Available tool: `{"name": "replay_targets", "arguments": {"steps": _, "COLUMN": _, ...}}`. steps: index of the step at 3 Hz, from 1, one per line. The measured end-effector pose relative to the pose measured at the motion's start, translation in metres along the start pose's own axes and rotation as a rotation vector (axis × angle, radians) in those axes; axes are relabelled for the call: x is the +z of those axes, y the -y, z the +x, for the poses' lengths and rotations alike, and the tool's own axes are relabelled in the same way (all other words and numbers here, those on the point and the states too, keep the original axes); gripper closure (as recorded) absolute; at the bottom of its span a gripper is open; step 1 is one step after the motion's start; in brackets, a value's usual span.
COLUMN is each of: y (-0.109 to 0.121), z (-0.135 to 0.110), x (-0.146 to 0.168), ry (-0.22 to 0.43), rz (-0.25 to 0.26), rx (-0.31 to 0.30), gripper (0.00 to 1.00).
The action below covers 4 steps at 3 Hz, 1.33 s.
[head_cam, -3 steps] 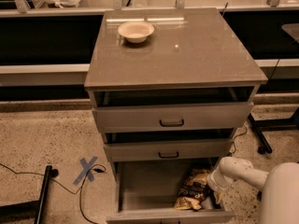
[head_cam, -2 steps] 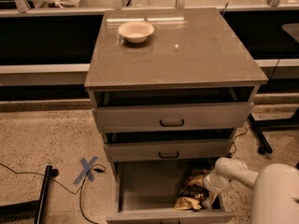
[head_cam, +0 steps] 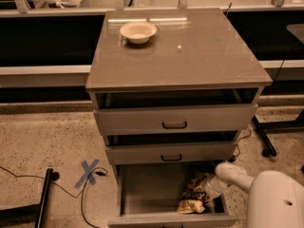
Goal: Pick brown chip bag from bottom drawer and place on counter
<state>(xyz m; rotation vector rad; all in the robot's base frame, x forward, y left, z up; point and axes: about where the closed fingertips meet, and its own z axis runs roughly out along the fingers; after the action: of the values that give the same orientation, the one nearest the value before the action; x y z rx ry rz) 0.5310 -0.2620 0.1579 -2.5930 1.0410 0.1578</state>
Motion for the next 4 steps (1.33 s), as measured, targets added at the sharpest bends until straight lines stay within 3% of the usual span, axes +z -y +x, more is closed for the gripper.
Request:
{"name": "replay_targets", "arguments": {"steps": 1, "y": 0.003, "z": -0.001, "x": 0.005, "ry": -0.011, "rz": 0.017, "rx": 0.007, "gripper": 0.90}}
{"name": "replay_targets", "arguments": {"steps": 2, "y": 0.009, "z": -0.007, "x": -0.008, "ry": -0.009, "rz": 0.084, "rx": -0.006, "gripper": 1.00}}
{"name": "replay_targets", "arguments": {"steps": 3, "y": 0.019, "z": -0.022, "x": -0.047, "ry": -0.014, "rz": 0.182, "rx": -0.057, "gripper": 1.00}}
{"name": "replay_targets", "arguments": {"steps": 4, "y": 0.028, "z": -0.038, "x": -0.102, "ry": 0.016, "rz": 0.323, "rx": -0.094, "gripper": 1.00}}
